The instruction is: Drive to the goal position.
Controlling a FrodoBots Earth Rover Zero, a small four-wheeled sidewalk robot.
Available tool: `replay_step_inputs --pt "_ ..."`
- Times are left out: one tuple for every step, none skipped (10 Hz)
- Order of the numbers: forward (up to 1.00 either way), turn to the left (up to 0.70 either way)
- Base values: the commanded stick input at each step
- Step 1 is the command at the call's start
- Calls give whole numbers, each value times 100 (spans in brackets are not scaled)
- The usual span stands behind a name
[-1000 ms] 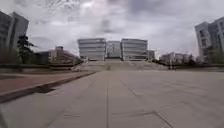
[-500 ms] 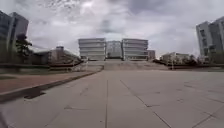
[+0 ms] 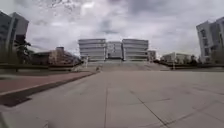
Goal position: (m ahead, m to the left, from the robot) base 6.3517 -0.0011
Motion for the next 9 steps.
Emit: replay_step_inputs --pt "100 -18" --pt "100 0" --pt "100 0" --pt "100 0" --pt "100 0" --pt "100 0" --pt "100 0" --pt "100 0" --pt "100 0"
